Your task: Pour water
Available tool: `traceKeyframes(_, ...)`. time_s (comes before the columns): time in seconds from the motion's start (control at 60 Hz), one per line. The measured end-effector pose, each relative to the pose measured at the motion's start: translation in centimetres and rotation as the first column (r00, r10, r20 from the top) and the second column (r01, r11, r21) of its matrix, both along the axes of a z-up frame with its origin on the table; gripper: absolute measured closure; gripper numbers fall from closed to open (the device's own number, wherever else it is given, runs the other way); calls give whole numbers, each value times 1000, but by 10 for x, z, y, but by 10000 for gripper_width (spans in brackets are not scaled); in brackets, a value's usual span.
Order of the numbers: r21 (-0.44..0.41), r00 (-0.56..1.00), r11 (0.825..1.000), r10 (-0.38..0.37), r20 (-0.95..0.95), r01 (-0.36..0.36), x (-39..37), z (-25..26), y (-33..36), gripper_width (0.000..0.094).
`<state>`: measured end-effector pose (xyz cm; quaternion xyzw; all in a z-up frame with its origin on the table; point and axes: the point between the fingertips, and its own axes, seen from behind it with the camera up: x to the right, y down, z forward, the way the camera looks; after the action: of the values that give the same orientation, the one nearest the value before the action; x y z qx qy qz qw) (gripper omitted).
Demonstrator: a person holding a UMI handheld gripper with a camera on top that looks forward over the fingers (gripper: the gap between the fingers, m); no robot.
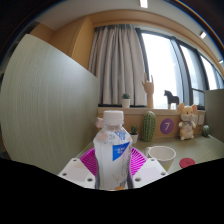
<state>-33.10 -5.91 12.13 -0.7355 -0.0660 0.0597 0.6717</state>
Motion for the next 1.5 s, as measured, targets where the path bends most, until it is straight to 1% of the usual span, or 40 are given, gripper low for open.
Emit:
traceKeyframes(0.133,-10,1000,1000,-14,-18,13,3,-2,1,572)
traceKeyframes(0.2,-41,998,998,-42,-47,40,5,-1,0,571)
traceKeyframes(0.25,-41,992,998,-45,-114,41,-1,4,5,571)
traceKeyframes(0.3,-54,973,998,-49,-226,37,-5,13,10,570)
traceKeyframes(0.35,-47,939,999,-41,-342,26,-9,26,15,570)
traceKeyframes(0.4,-57,888,998,-49,-457,26,-8,29,24,571)
traceKeyframes(0.467,-54,780,998,-48,-624,18,-3,42,33,570)
traceKeyframes(0.517,-59,666,998,-50,-744,9,4,49,39,571)
traceKeyframes(0.567,-57,534,998,-59,-843,21,16,57,45,571)
traceKeyframes(0.583,-67,487,997,-71,-870,26,18,62,45,570)
traceKeyframes(0.65,-57,277,998,-63,-959,29,32,68,53,571)
traceKeyframes(0.7,-49,131,998,-54,-990,35,45,73,57,572)
traceKeyframes(0.767,-58,-13,998,-57,-998,35,53,77,66,572)
traceKeyframes(0.883,-76,-198,997,-68,-978,31,66,78,81,574)
traceKeyframes(1.0,-59,-381,997,-37,-924,46,81,83,89,573)
traceKeyframes(1.033,-53,-433,997,-22,-901,62,87,82,93,572)
traceKeyframes(1.117,-45,-570,995,14,-821,90,100,77,100,558)
traceKeyframes(1.183,-54,-657,994,22,-753,96,108,70,102,559)
traceKeyframes(1.267,-64,-716,991,41,-696,119,116,61,104,559)
traceKeyframes(1.35,-82,-774,989,46,-631,126,121,52,102,559)
traceKeyframes(1.5,-90,-793,989,40,-608,119,116,47,101,556)
